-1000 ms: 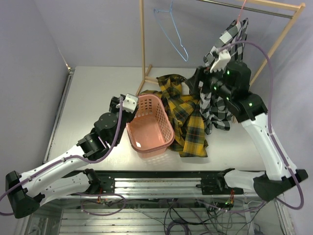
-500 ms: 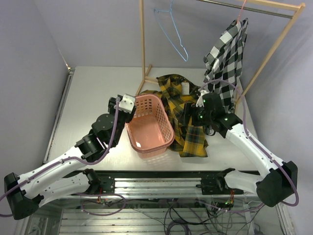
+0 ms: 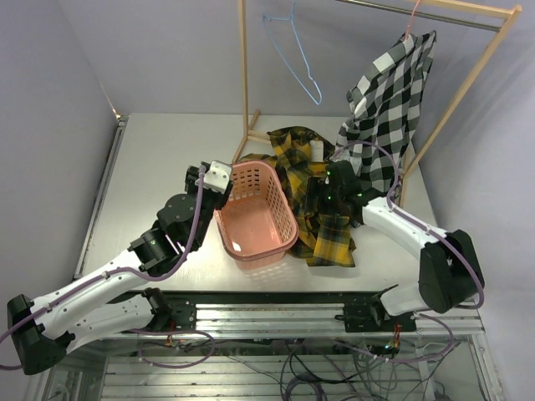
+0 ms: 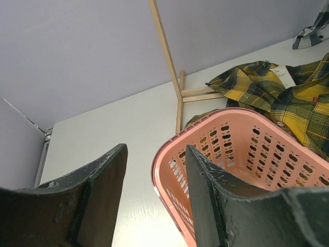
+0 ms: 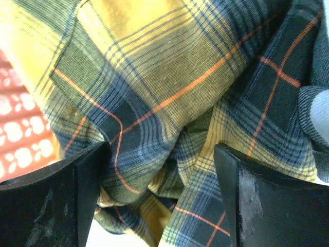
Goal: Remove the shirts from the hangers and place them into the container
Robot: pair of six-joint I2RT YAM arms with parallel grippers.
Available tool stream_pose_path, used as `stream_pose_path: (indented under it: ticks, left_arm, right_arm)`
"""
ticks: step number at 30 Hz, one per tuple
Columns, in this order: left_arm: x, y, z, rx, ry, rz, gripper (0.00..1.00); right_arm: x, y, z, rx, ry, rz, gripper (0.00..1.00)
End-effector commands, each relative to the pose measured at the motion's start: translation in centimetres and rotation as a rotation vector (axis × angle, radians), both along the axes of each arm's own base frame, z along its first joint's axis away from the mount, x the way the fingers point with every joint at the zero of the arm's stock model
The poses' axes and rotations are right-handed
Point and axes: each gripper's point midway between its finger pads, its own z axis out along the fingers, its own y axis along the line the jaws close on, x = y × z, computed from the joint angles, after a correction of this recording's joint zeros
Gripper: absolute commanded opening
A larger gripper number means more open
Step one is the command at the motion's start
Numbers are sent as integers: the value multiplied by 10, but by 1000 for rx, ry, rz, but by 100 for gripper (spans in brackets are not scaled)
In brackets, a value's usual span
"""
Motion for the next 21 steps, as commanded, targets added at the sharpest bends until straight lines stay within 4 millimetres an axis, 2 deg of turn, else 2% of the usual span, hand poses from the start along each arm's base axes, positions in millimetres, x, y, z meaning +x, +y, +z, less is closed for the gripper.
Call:
stream_pose_path:
  ticks: [1,7,13,18,21]
  left_arm:
    - [0,-3,3,-26,-3,-10,60]
    - [2,-11,-2,-3,20,-30,59]
    - [3,-9,-1,-1,14,-25,59]
    - [3,-8,-1,4,13,-16,59]
    - [3,-7,-1,6,11,-16,59]
  right_arm:
    - [19,-5,-12,-32,-34,-71,84]
    - [28,7,-40,-24,2,-39,85]
    - [32,10,-62,-34,33,-39,83]
    - [27,4,-78,-58,54,-47,65]
    - [19,2,-89,-69,79,-33,41]
